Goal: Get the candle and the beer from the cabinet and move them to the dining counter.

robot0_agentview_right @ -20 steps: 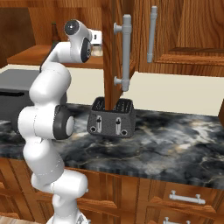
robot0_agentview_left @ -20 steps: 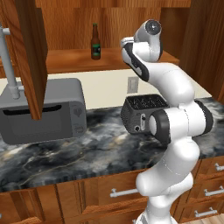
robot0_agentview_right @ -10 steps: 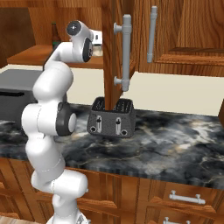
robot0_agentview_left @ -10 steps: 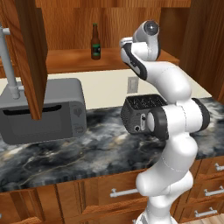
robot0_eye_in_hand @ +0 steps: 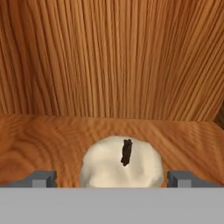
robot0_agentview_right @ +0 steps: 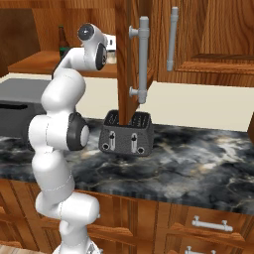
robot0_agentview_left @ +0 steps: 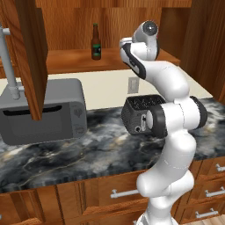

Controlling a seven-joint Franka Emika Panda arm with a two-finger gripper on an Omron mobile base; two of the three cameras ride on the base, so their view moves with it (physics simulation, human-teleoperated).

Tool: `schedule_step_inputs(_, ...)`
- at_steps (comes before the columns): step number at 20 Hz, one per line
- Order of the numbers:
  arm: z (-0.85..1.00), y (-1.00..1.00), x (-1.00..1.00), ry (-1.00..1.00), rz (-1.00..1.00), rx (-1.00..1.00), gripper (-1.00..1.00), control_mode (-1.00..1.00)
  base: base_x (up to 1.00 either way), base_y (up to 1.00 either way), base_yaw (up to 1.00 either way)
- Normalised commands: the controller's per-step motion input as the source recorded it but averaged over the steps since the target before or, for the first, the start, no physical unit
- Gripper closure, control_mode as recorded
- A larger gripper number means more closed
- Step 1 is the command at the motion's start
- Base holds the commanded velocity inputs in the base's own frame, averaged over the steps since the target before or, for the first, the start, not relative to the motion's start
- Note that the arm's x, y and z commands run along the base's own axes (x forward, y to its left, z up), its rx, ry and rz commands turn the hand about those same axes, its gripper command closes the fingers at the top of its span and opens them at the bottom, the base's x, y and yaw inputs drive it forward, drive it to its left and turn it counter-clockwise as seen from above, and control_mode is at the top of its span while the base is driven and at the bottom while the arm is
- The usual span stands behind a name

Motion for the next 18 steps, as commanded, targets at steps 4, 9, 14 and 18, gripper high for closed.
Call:
schedule_step_inputs(4,-0.03,0.00,0.12,0.00,0.00,0.00,-1.00,-1.00,0.00,0.00,0.00)
schedule_step_inputs(9,-0.02,0.00,0.04,0.00,0.00,0.00,1.00,-1.00,0.00,0.00,0.00)
schedule_step_inputs(14,-0.01,0.00,0.01,0.01,0.00,0.00,1.00,-1.00,0.00,0.00,0.00)
schedule_step_inputs(18,0.00,0.00,0.00,0.00,0.00,0.00,1.00,-1.00,0.00,0.00,0.00)
